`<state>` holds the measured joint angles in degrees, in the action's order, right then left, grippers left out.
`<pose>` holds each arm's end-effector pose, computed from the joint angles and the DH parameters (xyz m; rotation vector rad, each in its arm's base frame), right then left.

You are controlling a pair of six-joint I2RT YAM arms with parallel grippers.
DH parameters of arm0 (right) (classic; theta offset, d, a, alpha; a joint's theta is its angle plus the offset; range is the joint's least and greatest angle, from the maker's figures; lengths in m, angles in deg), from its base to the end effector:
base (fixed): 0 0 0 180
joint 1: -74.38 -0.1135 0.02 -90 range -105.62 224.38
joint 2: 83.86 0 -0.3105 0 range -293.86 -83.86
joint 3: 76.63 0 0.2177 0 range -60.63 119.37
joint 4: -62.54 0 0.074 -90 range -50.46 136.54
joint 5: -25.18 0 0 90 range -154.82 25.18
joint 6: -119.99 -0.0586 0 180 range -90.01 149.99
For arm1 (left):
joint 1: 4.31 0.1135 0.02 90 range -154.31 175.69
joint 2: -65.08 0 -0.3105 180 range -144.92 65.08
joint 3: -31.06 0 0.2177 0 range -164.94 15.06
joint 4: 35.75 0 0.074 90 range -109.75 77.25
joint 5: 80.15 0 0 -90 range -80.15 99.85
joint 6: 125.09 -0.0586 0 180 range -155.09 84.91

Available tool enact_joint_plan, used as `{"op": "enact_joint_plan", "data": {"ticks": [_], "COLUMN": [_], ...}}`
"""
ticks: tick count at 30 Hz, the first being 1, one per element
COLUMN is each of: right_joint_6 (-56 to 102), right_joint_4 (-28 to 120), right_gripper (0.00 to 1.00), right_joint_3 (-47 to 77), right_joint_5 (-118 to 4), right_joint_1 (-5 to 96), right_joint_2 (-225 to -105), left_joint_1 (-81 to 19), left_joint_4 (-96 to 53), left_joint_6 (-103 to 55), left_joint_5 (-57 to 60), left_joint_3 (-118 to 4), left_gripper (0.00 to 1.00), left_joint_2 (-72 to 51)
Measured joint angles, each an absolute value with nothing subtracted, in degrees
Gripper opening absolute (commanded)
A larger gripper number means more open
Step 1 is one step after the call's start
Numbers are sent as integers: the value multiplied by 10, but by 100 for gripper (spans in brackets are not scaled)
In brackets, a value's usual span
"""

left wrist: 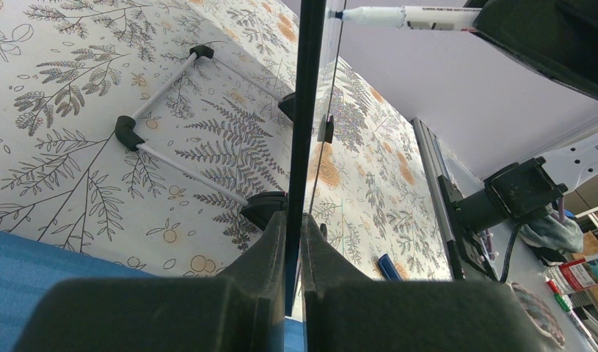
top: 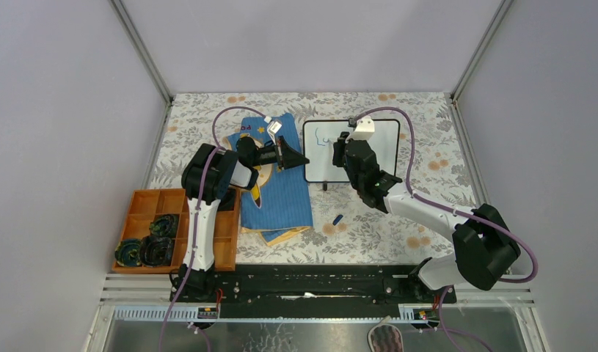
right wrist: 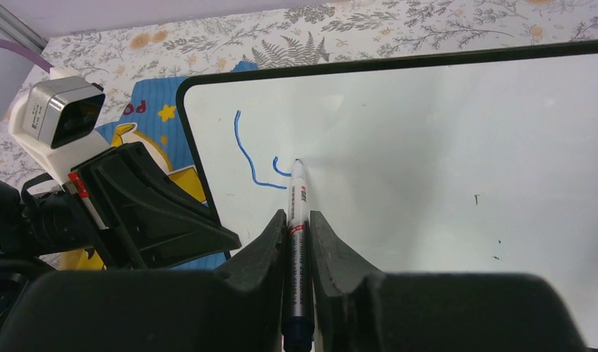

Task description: Write a sentence on the whiteboard

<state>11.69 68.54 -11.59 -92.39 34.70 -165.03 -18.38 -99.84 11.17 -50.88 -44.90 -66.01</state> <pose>0.2524 0.1742 0.3377 0.0278 1.7381 0.3255 0.4240 -0.1590 0.1849 0.5404 1.6305 -1.5506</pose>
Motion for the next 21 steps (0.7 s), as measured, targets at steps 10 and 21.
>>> {"op": "enact_joint_plan", "data": {"ticks": [10,21], "right_joint_6": [118,117], "right_joint_4": [685,689], "right_gripper": [0,0], "right_joint_3": [-107,-102], "right_joint_5": [-922,-903], "right_joint_1": [349,349], "right_joint_2": [-1654,-1663], "left_joint_1": [-184,-184], "left_joint_4": [-998,-998], "left_joint_6": [111,111], "left_joint_5": [-509,-509], "left_joint_3": [-449,-449], "left_gripper": [0,0], "left_joint_2": [-660,-660]}}
